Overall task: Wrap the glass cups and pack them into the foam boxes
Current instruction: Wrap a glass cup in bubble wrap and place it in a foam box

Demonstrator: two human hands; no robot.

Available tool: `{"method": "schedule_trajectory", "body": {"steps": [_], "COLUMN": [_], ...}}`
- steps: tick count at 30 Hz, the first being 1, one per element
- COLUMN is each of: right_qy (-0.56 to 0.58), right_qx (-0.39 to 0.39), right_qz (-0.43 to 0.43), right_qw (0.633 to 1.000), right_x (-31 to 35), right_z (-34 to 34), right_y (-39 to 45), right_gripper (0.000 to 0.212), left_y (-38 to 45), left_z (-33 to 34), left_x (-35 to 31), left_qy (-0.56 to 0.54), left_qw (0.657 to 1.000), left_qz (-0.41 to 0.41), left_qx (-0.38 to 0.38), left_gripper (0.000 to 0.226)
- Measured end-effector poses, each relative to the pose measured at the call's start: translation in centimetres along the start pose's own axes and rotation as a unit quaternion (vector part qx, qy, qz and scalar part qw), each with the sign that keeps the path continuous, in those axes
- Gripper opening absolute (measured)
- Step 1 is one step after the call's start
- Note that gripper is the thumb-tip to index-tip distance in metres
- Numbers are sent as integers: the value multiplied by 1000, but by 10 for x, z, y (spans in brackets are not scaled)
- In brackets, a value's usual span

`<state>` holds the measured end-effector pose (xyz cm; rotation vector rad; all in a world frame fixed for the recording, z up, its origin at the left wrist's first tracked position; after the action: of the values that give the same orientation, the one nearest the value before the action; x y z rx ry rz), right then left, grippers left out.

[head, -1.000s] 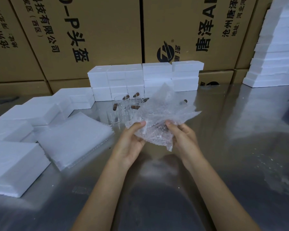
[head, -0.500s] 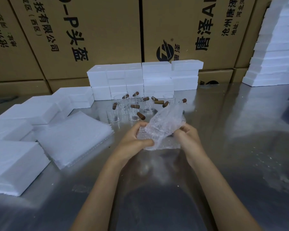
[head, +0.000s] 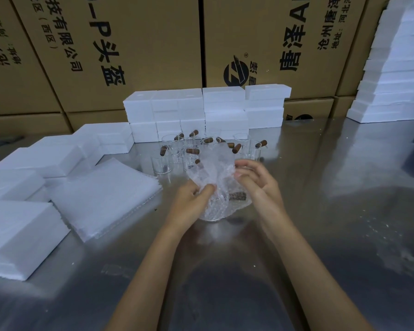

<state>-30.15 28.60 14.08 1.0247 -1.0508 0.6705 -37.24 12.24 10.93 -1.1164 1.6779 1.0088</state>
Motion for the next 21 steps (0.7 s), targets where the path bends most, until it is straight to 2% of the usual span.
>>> {"method": "schedule_trajectory", "body": {"steps": [2,4,6,10,11,13,14,16,18,20,21], "right_qy": [-61,-165,-275,-420,-444,-473,-469,-425,-374,-343,-343], "right_qx": [51,93,112,146,155,165,166,141,72,19,20], "right_qz": [-31,-69,-103,-154,-163,-178,-178,-167,-169,-188,-198], "right_qw": [996,979,949,883,867,847,849,878,909,920,918], "right_x": [5,5,1,0,0,1,1,4,13,24,26], "right_z": [14,30,37,44,47,51,51,45,36,29,30], "right_y": [-4,-10,-14,-20,-22,-24,-24,-23,-20,-22,-23], "right_gripper": [25,31,32,29,32,36,36,31,27,30,33], "left_y": [-1,-3,-3,-7,-6,-4,-5,-7,-8,-10,-11], "left_z": [2,4,1,-3,-10,-22,-21,-14,-11,-3,1], "left_x": [-4,-7,-9,-7,-9,-24,-31,-37,-39,-39,-37], "left_qy": [-15,-57,-79,-140,-131,-44,9,87,154,219,248], "left_qw": [1000,998,997,985,988,999,998,990,977,959,951], "left_qz": [8,7,2,-56,-52,22,64,113,145,176,179], "left_qx": [4,9,18,82,65,24,21,22,13,25,42], "left_gripper": [13,48,59,47,42,31,33,36,33,27,27]}}
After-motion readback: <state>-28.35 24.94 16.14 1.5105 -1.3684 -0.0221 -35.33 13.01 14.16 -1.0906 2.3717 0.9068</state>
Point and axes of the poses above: each hand's wrist, its own y-axis towards the middle knuckle, its own z-axis out of the palm, x = y × z, the point moved 9 cm from there along y, towards the middle knuckle, and after that the axes turned 2 degrees about -z, right-handed, at the moved point
